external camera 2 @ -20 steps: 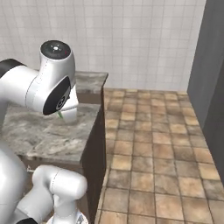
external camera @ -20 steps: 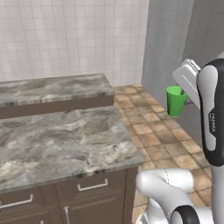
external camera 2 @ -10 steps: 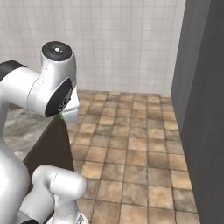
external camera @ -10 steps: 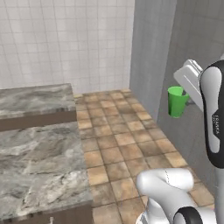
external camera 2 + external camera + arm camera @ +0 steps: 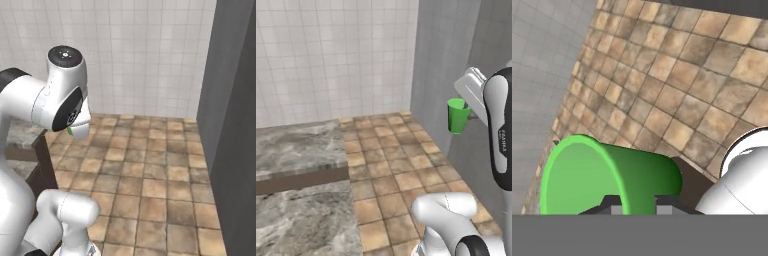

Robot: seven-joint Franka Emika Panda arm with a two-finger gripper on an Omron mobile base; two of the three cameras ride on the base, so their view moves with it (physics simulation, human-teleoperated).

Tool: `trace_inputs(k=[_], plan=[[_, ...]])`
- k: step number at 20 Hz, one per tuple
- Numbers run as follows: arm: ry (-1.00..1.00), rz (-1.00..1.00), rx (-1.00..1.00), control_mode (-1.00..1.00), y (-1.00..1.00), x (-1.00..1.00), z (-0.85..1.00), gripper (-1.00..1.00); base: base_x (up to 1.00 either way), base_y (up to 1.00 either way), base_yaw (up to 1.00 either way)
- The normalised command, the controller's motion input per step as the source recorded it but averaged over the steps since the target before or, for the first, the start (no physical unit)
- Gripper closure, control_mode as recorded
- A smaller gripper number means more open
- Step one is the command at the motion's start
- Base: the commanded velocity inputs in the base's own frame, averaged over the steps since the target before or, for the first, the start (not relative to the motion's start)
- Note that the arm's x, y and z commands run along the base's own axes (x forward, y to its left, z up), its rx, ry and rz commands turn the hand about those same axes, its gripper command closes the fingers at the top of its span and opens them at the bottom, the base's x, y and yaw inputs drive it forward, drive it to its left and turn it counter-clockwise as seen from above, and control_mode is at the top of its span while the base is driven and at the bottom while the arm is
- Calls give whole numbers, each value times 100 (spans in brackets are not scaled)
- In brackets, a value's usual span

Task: There is a tray on the dining counter. Grab the cup, mug, and pitcher and place them on the tray. The pitcher may be placed next to the tray if it cannot fit the tray.

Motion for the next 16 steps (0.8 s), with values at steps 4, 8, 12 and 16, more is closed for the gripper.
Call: trace_inputs(k=[4, 8, 12, 16], plan=[[0, 0, 0, 100, 0, 0, 0, 100, 100, 0, 0], [0, 0, 0, 100, 0, 0, 0, 100, 100, -2, 0], [0, 0, 0, 100, 0, 0, 0, 100, 100, -19, 0], [0, 0, 0, 100, 0, 0, 0, 100, 100, -25, 0]])
